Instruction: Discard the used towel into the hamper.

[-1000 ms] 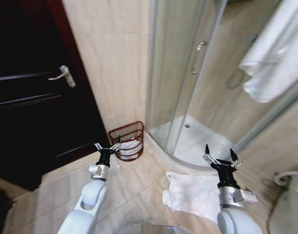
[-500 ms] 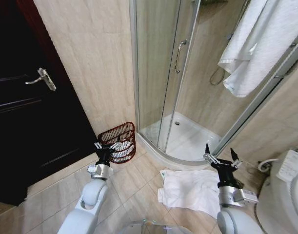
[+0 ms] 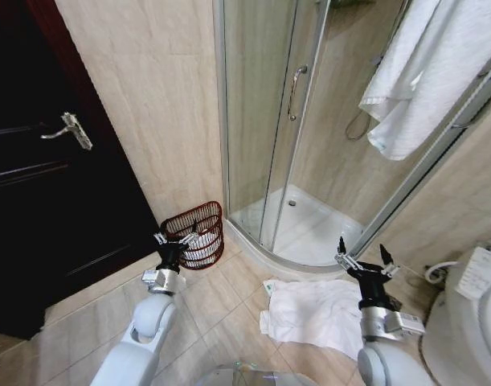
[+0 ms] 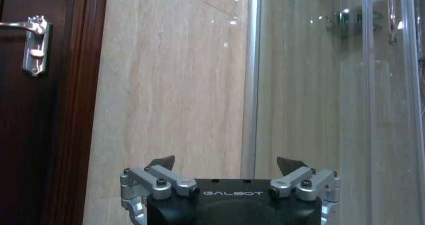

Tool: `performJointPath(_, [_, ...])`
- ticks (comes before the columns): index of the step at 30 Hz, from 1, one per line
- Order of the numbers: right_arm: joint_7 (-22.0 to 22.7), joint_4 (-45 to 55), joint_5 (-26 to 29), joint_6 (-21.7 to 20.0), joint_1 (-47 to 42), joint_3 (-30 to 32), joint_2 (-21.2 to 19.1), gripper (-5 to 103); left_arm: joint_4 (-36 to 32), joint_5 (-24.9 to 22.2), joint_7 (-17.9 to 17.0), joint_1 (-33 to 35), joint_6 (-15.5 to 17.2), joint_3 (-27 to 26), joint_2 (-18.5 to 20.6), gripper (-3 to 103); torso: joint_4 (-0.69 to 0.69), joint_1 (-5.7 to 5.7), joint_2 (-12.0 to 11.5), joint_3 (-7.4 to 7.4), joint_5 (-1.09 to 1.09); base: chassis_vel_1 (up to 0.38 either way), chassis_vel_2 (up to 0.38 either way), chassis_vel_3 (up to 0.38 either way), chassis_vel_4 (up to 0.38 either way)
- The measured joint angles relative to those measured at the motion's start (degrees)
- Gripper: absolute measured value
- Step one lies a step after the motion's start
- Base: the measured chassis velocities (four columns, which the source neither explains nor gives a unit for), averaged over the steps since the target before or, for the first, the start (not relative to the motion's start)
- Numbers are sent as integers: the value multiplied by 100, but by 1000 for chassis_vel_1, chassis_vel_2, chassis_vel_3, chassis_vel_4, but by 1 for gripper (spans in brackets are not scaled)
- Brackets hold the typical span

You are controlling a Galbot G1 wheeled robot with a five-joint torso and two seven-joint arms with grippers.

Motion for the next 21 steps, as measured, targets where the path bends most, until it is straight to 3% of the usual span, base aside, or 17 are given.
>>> performJointPath(21, [-16,60,2,-165,-59,9,0,100,1,16,-111,-58,-20,53,3,100,0,-94,-203,-111,0,0,0,0,0])
